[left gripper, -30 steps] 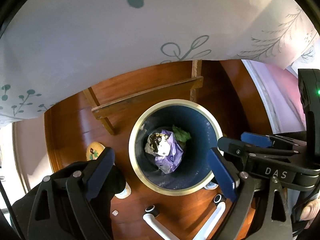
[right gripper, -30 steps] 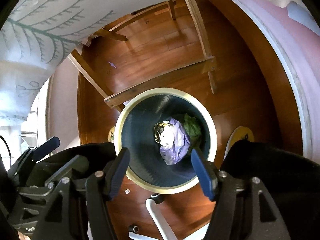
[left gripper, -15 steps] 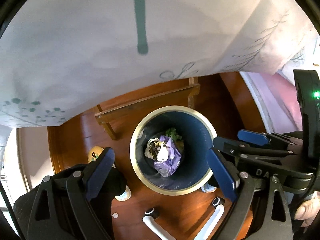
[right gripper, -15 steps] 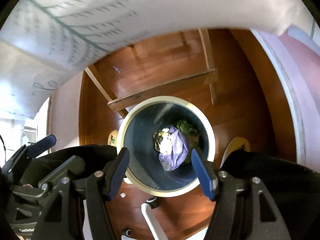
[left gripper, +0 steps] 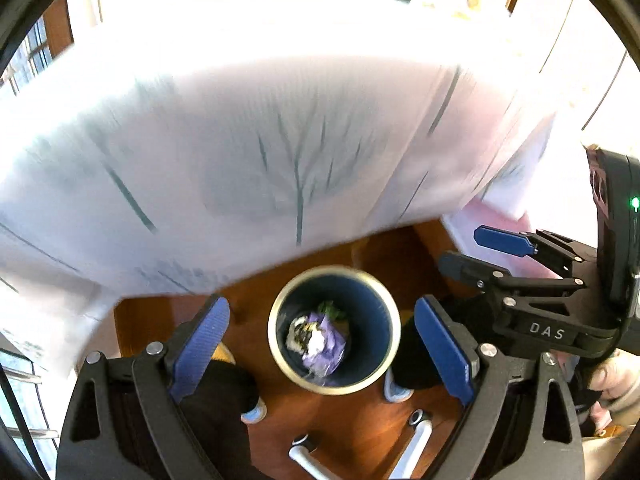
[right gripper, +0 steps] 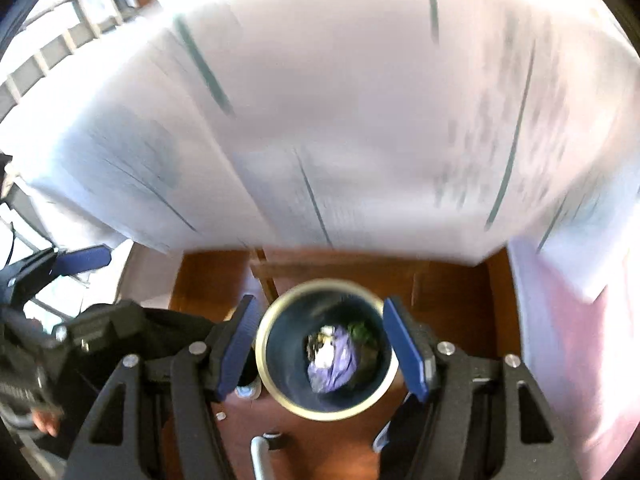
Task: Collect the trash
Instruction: 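Raise both open tools from the bin back toward the table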
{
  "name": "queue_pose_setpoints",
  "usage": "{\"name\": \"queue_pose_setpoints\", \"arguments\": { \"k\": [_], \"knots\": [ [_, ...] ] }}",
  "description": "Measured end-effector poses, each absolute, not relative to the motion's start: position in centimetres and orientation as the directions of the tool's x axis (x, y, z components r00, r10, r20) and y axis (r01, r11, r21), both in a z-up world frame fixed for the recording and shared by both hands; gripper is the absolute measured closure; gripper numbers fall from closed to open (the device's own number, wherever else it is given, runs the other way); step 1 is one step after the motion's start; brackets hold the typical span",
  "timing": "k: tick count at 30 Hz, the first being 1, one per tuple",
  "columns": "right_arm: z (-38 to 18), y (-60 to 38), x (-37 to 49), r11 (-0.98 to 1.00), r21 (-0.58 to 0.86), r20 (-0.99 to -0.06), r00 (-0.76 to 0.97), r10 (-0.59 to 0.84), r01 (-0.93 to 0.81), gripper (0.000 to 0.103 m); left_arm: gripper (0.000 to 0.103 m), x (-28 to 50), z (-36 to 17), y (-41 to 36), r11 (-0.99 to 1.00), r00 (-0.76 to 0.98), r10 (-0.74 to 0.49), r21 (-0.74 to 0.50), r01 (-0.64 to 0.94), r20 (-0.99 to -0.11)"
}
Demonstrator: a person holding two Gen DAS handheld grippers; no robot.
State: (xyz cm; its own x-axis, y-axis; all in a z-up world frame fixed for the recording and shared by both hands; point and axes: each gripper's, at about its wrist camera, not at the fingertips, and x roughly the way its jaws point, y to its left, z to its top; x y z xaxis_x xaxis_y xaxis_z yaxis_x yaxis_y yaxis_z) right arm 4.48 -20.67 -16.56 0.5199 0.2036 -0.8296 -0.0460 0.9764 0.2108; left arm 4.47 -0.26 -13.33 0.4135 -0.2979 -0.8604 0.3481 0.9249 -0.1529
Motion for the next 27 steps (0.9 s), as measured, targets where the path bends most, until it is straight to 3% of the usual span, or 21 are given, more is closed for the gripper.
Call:
{"name": "queue_pose_setpoints", "arguments": {
  "k": [5,11,17,22,27],
  "knots": [
    [-8.8,-20.6,3.2,0.978,0.135,-0.740,0.640,0.205,-0.158,0.039,0.010,5.0,-6.6,1.0,0.912,0.472,-0.369,-0.213,0.352,-0.800],
    [-0.2,-21.5,3.3,0.973,0.098,-0.617,0.755,0.223,-0.208,0.039,0.010,6.9,0.9,0.5,0.922,0.583,-0.340,-0.140,0.361,-0.738],
    [6.4,-23.1,6.4,0.973,0.068,-0.525,0.822,0.221,-0.219,0.039,0.010,11.5,6.7,-0.1,0.930,0.608,-0.335,-0.148,0.337,-0.720],
    [9.2,-25.0,10.9,0.982,0.045,-0.524,0.833,0.178,-0.182,0.039,0.010,17.2,8.7,-0.8,0.930,0.571,-0.356,-0.220,0.294,-0.740],
    [8.9,-28.8,18.0,0.987,0.119,-0.590,0.792,0.156,-0.106,0.039,0.010,23.0,8.5,-2.7,0.952,0.583,-0.294,-0.176,0.252,-0.757]
  ]
}}
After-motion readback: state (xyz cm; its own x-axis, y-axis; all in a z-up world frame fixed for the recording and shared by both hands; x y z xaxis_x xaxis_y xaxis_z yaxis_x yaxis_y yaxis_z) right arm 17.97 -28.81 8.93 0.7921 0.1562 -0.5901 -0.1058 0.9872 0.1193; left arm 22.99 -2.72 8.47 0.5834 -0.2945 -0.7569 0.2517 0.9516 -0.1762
